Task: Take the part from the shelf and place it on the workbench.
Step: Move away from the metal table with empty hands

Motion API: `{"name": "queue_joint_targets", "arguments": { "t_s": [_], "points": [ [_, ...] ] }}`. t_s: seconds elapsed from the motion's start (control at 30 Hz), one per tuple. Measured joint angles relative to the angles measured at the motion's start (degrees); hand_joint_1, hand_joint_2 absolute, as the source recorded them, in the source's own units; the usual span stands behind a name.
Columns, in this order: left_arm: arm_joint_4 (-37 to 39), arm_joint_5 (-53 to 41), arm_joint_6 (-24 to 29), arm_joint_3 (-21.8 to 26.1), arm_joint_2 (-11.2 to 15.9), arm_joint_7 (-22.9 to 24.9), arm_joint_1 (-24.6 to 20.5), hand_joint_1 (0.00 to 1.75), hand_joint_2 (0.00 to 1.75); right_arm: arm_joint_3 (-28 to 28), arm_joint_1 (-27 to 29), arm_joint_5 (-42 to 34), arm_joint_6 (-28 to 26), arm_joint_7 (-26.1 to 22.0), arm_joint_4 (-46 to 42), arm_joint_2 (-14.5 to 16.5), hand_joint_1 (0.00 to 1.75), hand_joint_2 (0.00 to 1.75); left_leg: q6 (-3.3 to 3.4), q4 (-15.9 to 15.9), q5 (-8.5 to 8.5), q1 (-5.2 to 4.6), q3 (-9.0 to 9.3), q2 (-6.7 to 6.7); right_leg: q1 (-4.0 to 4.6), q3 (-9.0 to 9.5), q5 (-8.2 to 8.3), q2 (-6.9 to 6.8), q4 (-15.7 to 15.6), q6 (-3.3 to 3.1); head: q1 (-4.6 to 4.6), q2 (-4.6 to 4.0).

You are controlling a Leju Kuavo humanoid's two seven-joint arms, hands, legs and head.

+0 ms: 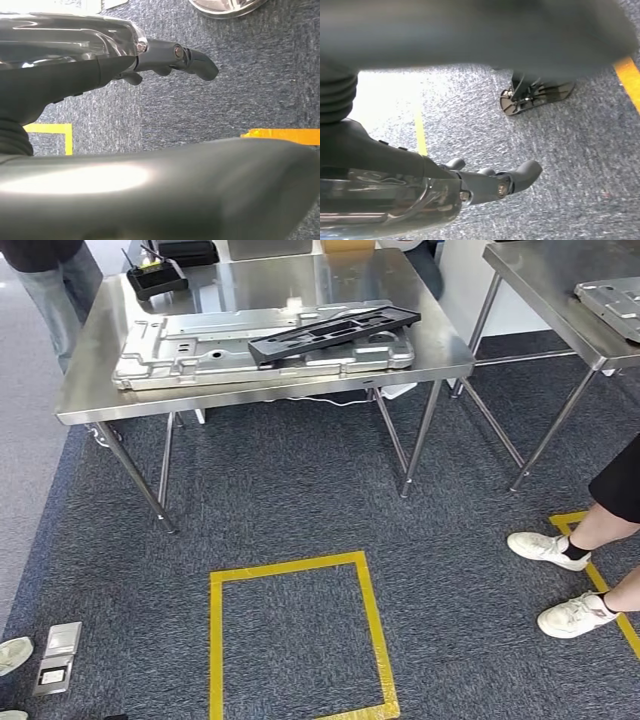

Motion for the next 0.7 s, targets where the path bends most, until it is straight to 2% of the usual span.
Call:
{"name": "queue_joint_targets", "arguments": {
  "t_s": [0.03, 0.07, 0.1, 0.17, 0.23, 0.27, 0.33, 0.37, 0.4, 0.43, 0.5, 0.53, 0.57, 0.6, 0.7],
  "points": [
    [0.0, 0.0, 0.0, 0.0, 0.0, 0.1, -0.1, 0.00, 1.75, -0.2, -0.2, -0.3, 0.0, 0.8, 0.1, 0.0, 0.00, 1.75, 0.30, -3.7, 1.02, -0.07, 2.28, -0.02, 0.07, -0.22, 0.04, 0.01, 0.3, 0.20, 0.01, 0.00],
    [0.0, 0.0, 0.0, 0.1, 0.0, 0.1, -0.1, 0.00, 1.75, -0.4, -0.3, -0.5, 0.0, 2.0, 0.2, 0.0, 0.00, 1.75, 0.62, -6.2, 1.48, -0.17, 3.70, -0.03, 0.14, -0.38, 0.11, 0.03, 0.5, 0.46, 0.01, 0.00],
    [0.0, 0.0, 0.0, 0.1, 0.0, 0.1, -0.1, 0.00, 1.75, -0.8, -0.5, -0.8, 0.0, 3.3, 0.3, 0.0, 0.00, 1.75, 0.94, -7.4, 1.42, -0.29, 4.28, -0.04, 0.19, -0.56, 0.23, 0.04, 0.6, 0.78, 0.01, 0.00],
    [0.0, 0.0, 0.0, 0.1, 0.0, 0.3, -0.2, 0.00, 1.75, -1.3, -0.7, -0.8, -0.2, 5.4, 0.5, 0.0, 0.00, 1.75, 1.62, -7.9, 1.41, -0.20, 4.08, 0.00, 0.26, -0.85, 0.42, 0.07, 0.8, 1.42, 0.01, 0.00],
    [0.0, 0.0, 0.1, 0.1, 0.0, 0.4, -0.2, 0.00, 1.75, -1.6, -0.7, -0.8, -0.2, 6.7, 0.5, -0.1, 0.00, 1.75, 2.44, -8.3, 1.75, 0.15, 3.70, 0.10, 0.30, -1.80, -1.05, 0.30, 2.4, 1.93, 0.04, 0.00],
    [0.0, -0.1, 0.1, 0.1, 0.0, 0.5, -0.2, 0.00, 1.75, -1.7, -0.7, -0.8, -0.2, 7.1, 0.6, -0.1, 0.00, 1.75, 2.79, -8.5, 2.00, 0.29, 3.47, 0.18, 0.25, -2.89, -2.73, 0.44, 4.8, 2.11, 0.05, 0.00],
    [0.0, -0.2, 0.2, 0.2, 0.0, 0.7, -0.2, 0.00, 1.75, -1.9, -0.7, -0.7, -0.2, 7.5, 0.7, -0.1, 0.00, 1.75, 3.11, -8.3, 2.24, 0.20, 2.91, 0.28, 0.09, -6.13, -6.55, 0.61, 12.2, 2.36, 0.07, 0.00],
    [0.0, -0.3, 0.2, 0.2, 0.0, 0.8, -0.1, 0.00, 1.75, -2.0, -0.7, -0.7, -0.2, 7.5, 0.7, -0.1, 0.00, 1.75, 3.16, -8.2, 2.29, 0.16, 2.70, 0.32, 0.05, -7.41, -7.55, 0.64, 15.3, 2.50, 0.07, 0.00],
    [0.0, -0.3, 0.2, 0.2, 0.0, 1.0, -0.1, 0.00, 1.75, -2.2, -0.7, -0.7, -0.2, 7.6, 0.7, -0.1, 0.00, 1.75, 3.17, -8.0, 2.32, 0.14, 2.56, 0.34, 0.02, -7.88, -7.52, 0.64, 16.7, 2.63, 0.07, 0.00],
    [0.0, -0.3, 0.2, 0.2, 0.0, 1.3, -0.1, 0.00, 1.75, -2.4, -0.7, -0.6, -0.1, 7.6, 0.7, -0.1, 0.00, 1.75, 3.14, -7.9, 2.30, 0.14, 2.49, 0.33, 0.00, -7.30, -6.38, 0.64, 15.8, 2.75, 0.07, 0.00],
    [0.0, -0.3, 0.2, 0.3, 0.0, 1.9, -0.2, 0.00, 1.75, -2.6, -0.7, -0.4, 0.0, 7.6, 0.7, -0.2, 0.00, 1.75, 2.92, -7.5, 2.17, 0.16, 2.49, 0.31, -0.04, -3.82, -2.43, 0.64, 8.8, 2.79, 0.07, 0.00],
    [0.0, -0.3, 0.2, 0.3, 0.0, 2.1, -0.2, 0.00, 1.75, -2.7, -0.8, -0.3, 0.1, 7.6, 0.8, -0.2, 0.00, 1.75, 2.69, -7.3, 2.06, 0.05, 2.43, 0.31, 0.00, -2.19, -0.98, 0.66, 5.2, 2.66, 0.07, 0.00],
    [0.0, -0.3, 0.1, 0.4, 0.0, 2.2, -0.2, 0.00, 1.75, -2.7, -0.8, -0.2, 0.2, 7.6, 0.8, -0.2, 0.00, 1.75, 2.40, -7.1, 2.02, -0.06, 2.27, 0.30, 0.03, -1.19, -0.24, 0.69, 2.7, 2.44, 0.06, 0.00],
    [0.0, -0.3, 0.1, 0.5, 0.0, 2.3, -0.3, 0.00, 1.75, -2.7, -0.9, -0.1, 0.3, 7.5, 0.8, -0.2, 0.00, 1.75, 2.10, -7.0, 2.04, -0.16, 2.06, 0.30, 0.09, -0.88, -0.18, 0.73, 1.7, 2.17, 0.04, 0.00],
    [0.0, 0.8, -0.1, 0.0, 0.1, 2.8, -0.1, 0.00, 1.75, -2.0, -0.6, -0.3, 0.3, 7.5, 0.8, -0.2, 0.00, 1.75, 1.31, -6.7, 1.90, -0.18, 1.66, 0.26, 0.01, -1.22, -0.04, 0.72, 1.3, 1.26, -0.01, 0.00]
  ]
}}
